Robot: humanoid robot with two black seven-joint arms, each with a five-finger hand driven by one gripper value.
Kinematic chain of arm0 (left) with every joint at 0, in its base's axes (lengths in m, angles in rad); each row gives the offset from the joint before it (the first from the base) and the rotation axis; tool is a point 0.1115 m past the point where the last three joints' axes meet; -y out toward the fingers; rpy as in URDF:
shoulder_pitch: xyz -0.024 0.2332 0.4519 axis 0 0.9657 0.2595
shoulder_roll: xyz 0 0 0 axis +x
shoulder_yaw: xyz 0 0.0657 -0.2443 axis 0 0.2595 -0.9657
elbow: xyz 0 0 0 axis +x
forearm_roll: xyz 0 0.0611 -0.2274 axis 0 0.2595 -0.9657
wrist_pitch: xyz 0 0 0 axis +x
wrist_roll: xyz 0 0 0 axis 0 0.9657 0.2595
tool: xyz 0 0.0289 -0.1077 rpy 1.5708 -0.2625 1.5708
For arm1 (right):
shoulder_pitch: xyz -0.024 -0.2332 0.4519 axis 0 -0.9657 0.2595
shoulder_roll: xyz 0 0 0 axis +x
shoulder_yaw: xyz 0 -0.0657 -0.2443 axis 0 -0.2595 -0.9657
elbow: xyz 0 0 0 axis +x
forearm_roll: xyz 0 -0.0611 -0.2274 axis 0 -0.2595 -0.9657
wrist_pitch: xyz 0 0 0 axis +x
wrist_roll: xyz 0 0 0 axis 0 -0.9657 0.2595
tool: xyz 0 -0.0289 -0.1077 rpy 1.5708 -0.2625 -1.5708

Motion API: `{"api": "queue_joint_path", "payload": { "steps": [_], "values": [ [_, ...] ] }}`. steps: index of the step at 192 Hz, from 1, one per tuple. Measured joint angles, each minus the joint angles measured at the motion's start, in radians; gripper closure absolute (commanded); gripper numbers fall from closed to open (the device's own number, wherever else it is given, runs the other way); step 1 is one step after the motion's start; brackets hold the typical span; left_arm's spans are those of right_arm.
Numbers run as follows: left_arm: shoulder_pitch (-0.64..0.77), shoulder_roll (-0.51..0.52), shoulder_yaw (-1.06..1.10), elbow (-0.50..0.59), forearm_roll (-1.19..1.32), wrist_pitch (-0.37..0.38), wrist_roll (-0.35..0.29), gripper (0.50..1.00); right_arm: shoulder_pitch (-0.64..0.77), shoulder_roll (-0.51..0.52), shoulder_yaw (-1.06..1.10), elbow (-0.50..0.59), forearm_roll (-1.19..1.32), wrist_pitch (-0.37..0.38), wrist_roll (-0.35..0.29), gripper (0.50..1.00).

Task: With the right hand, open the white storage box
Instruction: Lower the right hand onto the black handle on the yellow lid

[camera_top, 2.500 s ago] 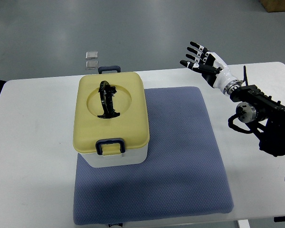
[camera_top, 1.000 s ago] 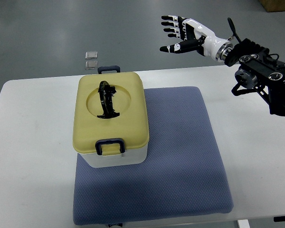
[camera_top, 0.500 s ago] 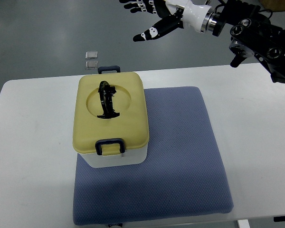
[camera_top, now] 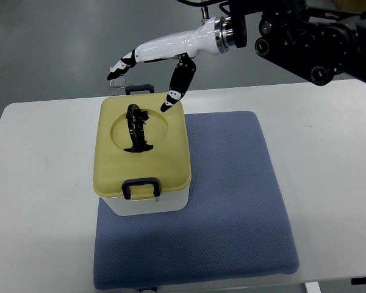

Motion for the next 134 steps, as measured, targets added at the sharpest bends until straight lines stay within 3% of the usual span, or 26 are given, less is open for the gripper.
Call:
{"api": "queue_joint_path", "payload": {
  "steps": [34, 134],
  "values": [
    [0.0, 0.0, 0.0, -0.001, 0.0, 0.0, 0.0, 0.5, 0.041, 0.071, -0.007, 0.005, -0.029, -0.003, 0.0, 0.579],
    [0.0, 0.0, -0.001, -0.002, 0.0, 0.0, 0.0, 0.5, 0.13, 0.154, -0.1, 0.018, -0.211, -0.03, 0.0, 0.579]
  ]
}}
